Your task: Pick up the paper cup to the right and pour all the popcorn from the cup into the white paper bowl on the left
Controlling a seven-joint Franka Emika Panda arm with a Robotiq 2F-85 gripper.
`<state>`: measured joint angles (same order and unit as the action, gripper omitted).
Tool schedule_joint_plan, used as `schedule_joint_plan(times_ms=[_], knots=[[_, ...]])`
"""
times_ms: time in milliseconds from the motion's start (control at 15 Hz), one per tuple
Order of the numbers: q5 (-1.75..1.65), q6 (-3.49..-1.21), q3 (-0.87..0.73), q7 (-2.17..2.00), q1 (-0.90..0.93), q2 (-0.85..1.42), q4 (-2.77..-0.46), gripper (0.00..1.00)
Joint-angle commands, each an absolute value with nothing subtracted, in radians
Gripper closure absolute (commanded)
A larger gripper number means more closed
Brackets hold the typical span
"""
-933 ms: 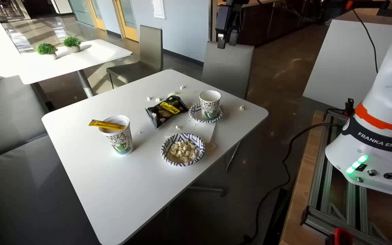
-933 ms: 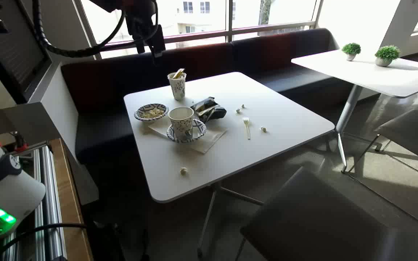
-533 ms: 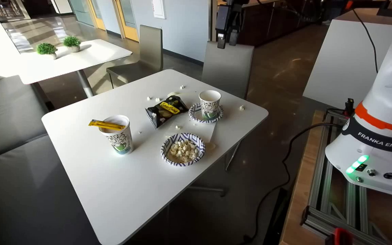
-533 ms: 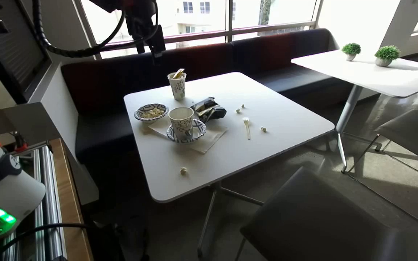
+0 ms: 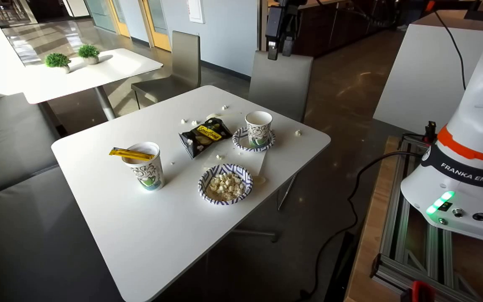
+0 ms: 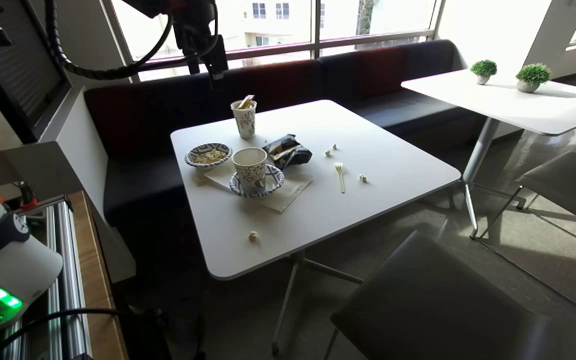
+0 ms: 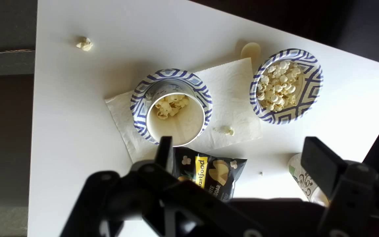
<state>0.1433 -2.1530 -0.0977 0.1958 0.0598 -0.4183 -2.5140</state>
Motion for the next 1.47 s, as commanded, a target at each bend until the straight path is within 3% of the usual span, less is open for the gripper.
schedule_joint_plan(times_ms=[0, 333, 800, 1400], knots=[[0.148, -2.15, -0.087, 0.199, 0.049, -0.418, -2.512, 0.0], [0.159, -2.131, -0.08, 0.178, 0.054, -0.4, -2.496, 0.0], [0.077, -2.191, 0.17, -0.335, 0.02, -0.17, -2.384, 0.0], [-0.098, -2.22, 0.097, -0.683, 0.055, 0.165, -2.203, 0.0]])
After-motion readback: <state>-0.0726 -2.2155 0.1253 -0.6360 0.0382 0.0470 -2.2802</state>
